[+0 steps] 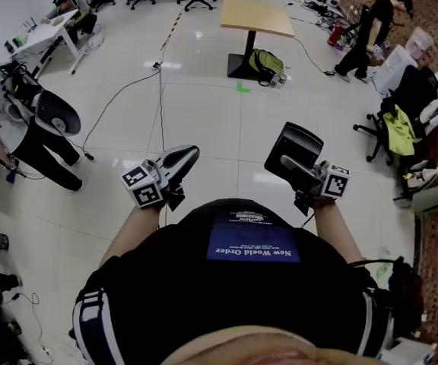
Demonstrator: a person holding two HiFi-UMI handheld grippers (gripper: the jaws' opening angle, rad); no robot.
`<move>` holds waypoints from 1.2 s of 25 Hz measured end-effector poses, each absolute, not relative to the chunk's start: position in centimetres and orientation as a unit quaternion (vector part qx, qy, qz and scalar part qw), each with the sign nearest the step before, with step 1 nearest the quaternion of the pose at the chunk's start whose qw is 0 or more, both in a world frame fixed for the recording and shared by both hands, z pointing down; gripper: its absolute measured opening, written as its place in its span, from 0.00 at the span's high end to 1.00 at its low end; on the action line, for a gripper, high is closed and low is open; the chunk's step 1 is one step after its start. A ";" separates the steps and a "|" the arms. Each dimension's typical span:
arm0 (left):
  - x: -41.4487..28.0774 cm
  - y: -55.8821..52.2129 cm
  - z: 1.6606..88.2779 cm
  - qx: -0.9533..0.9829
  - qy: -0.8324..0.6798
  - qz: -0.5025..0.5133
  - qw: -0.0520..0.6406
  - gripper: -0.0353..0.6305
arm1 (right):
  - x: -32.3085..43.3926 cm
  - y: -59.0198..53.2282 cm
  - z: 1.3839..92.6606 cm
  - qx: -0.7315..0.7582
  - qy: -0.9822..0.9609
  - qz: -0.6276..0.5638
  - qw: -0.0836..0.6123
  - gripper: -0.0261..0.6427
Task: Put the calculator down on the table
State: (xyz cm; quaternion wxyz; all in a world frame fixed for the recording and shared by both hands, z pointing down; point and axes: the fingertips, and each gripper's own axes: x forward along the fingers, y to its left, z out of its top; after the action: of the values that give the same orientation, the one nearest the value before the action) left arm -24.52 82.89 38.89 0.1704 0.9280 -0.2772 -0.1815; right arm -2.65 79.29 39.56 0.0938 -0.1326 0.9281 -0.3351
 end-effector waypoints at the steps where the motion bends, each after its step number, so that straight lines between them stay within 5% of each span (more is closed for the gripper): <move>1: -25.1 82.7 39.1 0.928 -0.278 -0.179 0.170 0.94 | -3.2 79.1 39.7 -0.133 0.928 -0.336 0.095 0.75; 15: -29.8 78.7 42.0 0.924 -0.277 -0.172 0.197 0.94 | -7.4 75.8 41.8 -0.141 0.918 -0.359 0.091 0.75; 30: -15.4 62.6 37.5 0.920 -0.307 -0.173 0.169 0.94 | 5.8 58.7 40.5 -0.086 0.929 -0.348 0.092 0.75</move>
State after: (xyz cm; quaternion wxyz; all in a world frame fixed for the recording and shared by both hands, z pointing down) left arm -15.42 62.62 37.52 0.1694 0.9202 -0.3075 -0.1734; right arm 5.82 58.65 40.51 0.0924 -0.0861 0.9290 -0.3480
